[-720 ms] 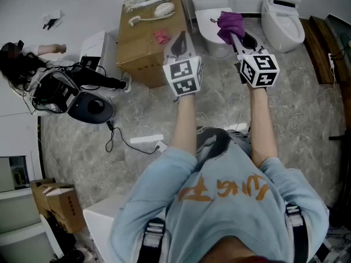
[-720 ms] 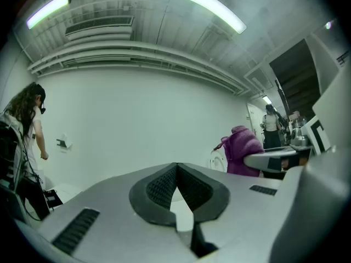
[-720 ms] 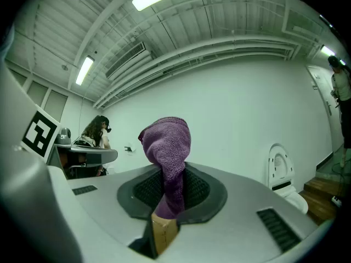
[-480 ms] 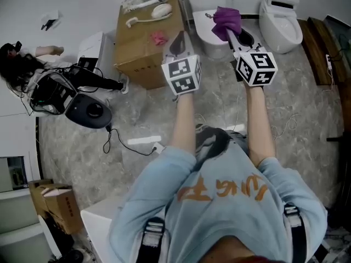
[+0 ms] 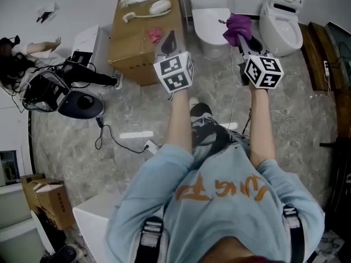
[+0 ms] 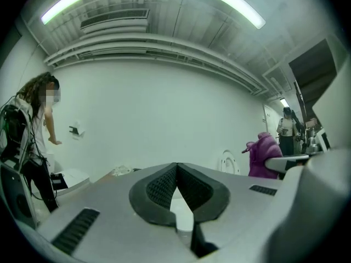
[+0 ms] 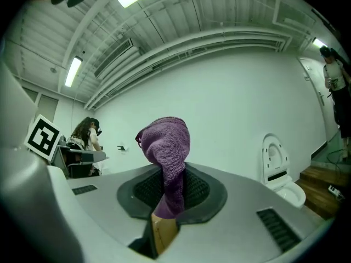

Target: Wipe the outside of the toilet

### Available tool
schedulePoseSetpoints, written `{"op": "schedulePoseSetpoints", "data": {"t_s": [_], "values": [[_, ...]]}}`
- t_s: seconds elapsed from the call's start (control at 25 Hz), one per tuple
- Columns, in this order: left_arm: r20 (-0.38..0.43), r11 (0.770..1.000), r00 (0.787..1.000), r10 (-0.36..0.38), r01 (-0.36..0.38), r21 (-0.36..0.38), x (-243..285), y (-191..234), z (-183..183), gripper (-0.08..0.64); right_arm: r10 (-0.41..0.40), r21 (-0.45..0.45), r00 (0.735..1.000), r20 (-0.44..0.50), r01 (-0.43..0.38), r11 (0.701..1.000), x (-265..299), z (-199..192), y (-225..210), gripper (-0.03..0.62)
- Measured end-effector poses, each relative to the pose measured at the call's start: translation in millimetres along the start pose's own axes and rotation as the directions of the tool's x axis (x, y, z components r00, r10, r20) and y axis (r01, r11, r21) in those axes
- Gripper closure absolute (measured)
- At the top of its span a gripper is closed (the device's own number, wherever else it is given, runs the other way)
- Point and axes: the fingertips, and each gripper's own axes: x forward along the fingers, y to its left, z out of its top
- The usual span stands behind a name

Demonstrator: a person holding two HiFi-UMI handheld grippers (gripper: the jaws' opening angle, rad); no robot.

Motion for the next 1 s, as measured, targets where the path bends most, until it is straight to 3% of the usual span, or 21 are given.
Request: {"op": "schedulePoseSetpoints", "data": {"t_s": [0.2, 0.4, 0.6, 0.76, 1.0], "values": [[0.002, 1.0, 1.0, -0.014, 0.014, -0.018, 50, 0, -8, 0.535, -0.046, -0.009, 0.999, -0.011, 0.045, 0.999, 29, -9, -34, 0.518], [-0.017, 0.998, 0.999, -0.049, 0.049, -0.026, 134, 6, -24, 0.535, -0.071, -0.01, 0.997, -0.014, 0.071, 0.997, 93, -21, -72, 0.518], [-0.036, 0.997, 0.997, -0.074, 0.074, -0.009, 231, 22, -24, 0.535, -0.056, 0.021, 0.998, -0.02, 0.056, 0.998, 187, -31, -96, 0.518], [-0.088, 0.996, 0.992, -0.086, 0.087, 0.001, 320, 49, -30, 0.535, -0.016, 0.038, 0.998, -0.053, 0.018, 0.999, 283, -45, -100, 0.517], [-0.154, 0.993, 0.981, -0.121, 0.121, -0.01, 437, 78, -46, 0.535, -0.014, 0.084, 0.994, -0.107, 0.023, 0.996, 402, -64, -126, 0.517]]}}
